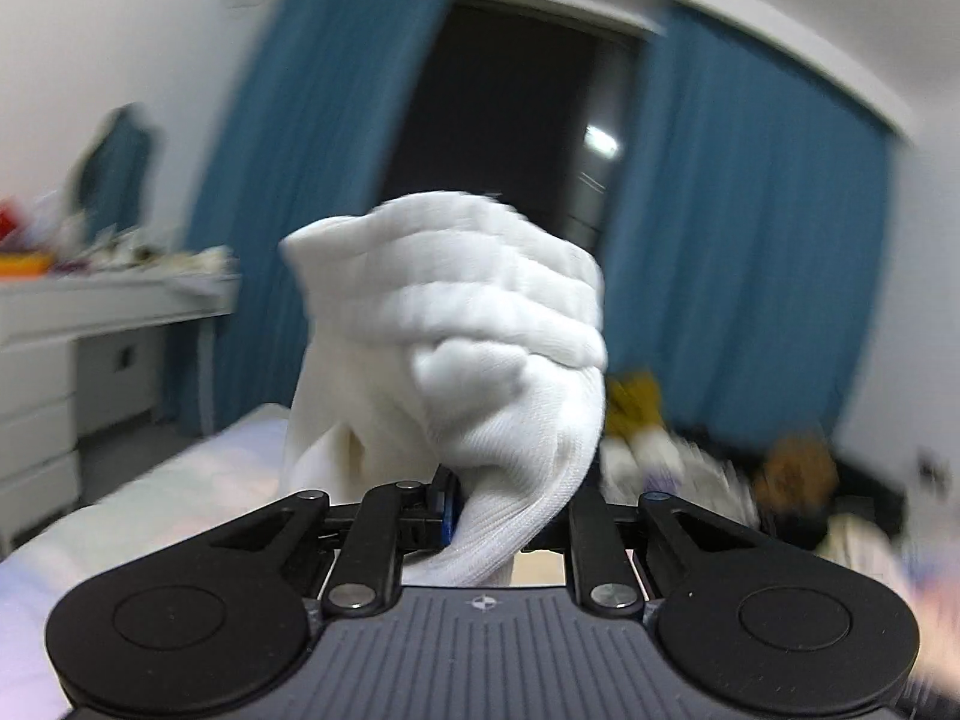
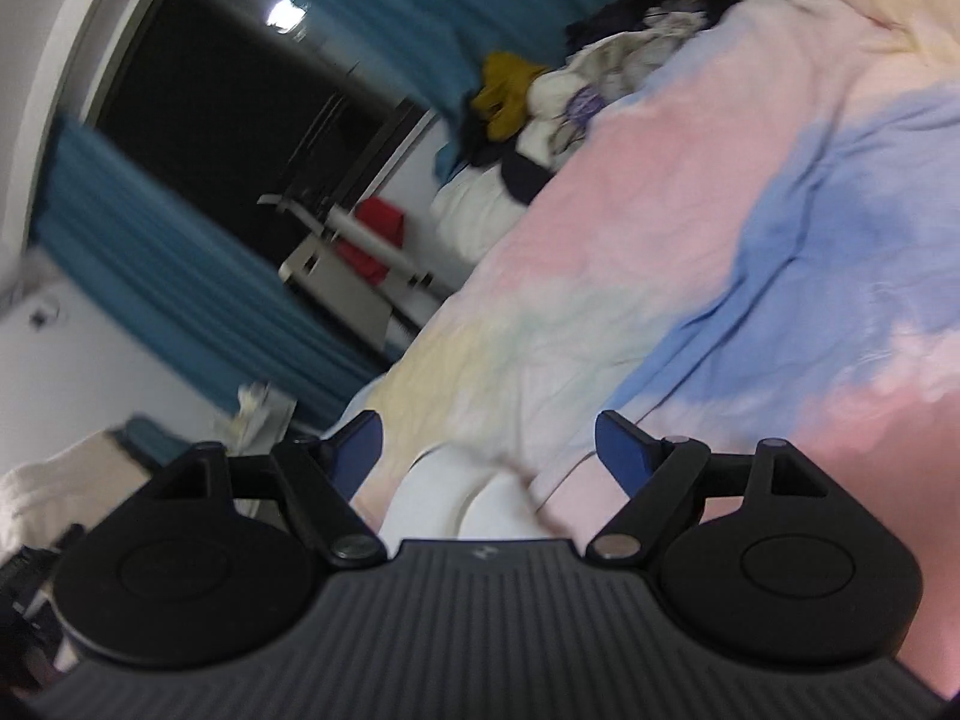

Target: Fold clothes

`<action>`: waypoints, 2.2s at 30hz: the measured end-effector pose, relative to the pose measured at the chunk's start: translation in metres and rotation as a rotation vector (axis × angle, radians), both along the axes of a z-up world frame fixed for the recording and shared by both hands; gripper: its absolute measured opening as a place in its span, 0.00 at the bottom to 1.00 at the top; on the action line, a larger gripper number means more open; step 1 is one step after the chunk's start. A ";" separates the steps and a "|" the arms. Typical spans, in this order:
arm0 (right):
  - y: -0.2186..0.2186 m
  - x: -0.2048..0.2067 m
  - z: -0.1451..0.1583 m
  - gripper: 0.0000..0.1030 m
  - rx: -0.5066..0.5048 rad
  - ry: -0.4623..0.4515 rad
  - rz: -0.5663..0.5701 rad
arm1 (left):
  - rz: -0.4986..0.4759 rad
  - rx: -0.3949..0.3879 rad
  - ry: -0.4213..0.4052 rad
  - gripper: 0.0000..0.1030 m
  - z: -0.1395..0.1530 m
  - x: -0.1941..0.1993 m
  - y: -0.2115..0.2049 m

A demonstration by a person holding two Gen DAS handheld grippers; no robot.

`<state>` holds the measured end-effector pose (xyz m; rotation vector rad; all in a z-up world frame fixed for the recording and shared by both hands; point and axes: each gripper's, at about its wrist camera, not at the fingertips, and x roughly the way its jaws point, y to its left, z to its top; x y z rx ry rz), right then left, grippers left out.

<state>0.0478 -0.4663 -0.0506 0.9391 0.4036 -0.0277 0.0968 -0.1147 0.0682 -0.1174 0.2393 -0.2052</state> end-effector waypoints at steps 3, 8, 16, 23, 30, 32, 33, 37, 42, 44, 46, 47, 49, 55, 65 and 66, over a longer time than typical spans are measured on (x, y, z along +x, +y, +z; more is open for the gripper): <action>-0.011 0.001 -0.006 0.79 0.020 0.005 -0.022 | -0.129 0.171 0.045 0.17 -0.054 0.003 -0.070; -0.024 0.011 -0.027 0.79 0.082 0.032 0.013 | -0.227 0.378 0.135 0.16 -0.145 -0.004 -0.133; -0.018 0.033 -0.039 0.78 0.200 -0.020 0.156 | -0.299 0.480 0.142 0.28 -0.153 -0.008 -0.126; 0.007 0.053 -0.034 0.78 0.190 -0.021 0.318 | -0.386 0.538 0.199 0.69 -0.150 -0.039 -0.089; 0.044 0.077 -0.031 0.78 0.039 0.076 0.399 | -0.326 0.552 0.235 0.76 -0.149 -0.055 -0.059; 0.052 0.086 -0.032 0.78 -0.010 0.113 0.398 | -0.305 0.560 0.252 0.76 -0.153 -0.054 -0.055; 0.057 0.092 -0.034 0.78 -0.026 0.121 0.411 | -0.298 0.556 0.258 0.76 -0.155 -0.053 -0.053; 0.069 0.105 -0.036 0.68 -0.072 0.103 0.438 | -0.281 0.556 0.241 0.76 -0.160 -0.052 -0.048; 0.076 0.108 -0.027 0.41 -0.174 0.084 0.397 | -0.317 0.545 0.204 0.51 -0.163 -0.051 -0.048; 0.075 0.108 -0.019 0.34 -0.167 0.043 0.382 | -0.338 0.549 0.168 0.37 -0.161 -0.055 -0.050; 0.071 0.106 -0.007 0.32 -0.150 -0.025 0.376 | -0.362 0.539 0.135 0.22 -0.157 -0.060 -0.054; 0.068 0.104 -0.001 0.31 -0.143 -0.061 0.373 | -0.375 0.519 0.123 0.20 -0.155 -0.061 -0.055; 0.062 0.102 0.006 0.31 -0.149 -0.103 0.356 | -0.399 0.480 0.099 0.20 -0.149 -0.063 -0.057; 0.057 0.116 -0.026 0.31 -0.245 0.024 0.316 | -0.448 0.365 0.207 0.24 -0.163 -0.049 -0.049; 0.056 0.072 -0.011 0.61 -0.193 -0.035 0.291 | -0.435 0.152 0.214 0.70 -0.115 -0.065 0.022; 0.057 0.062 -0.009 0.69 -0.198 -0.042 0.274 | -0.401 0.110 0.227 0.82 -0.109 -0.061 0.036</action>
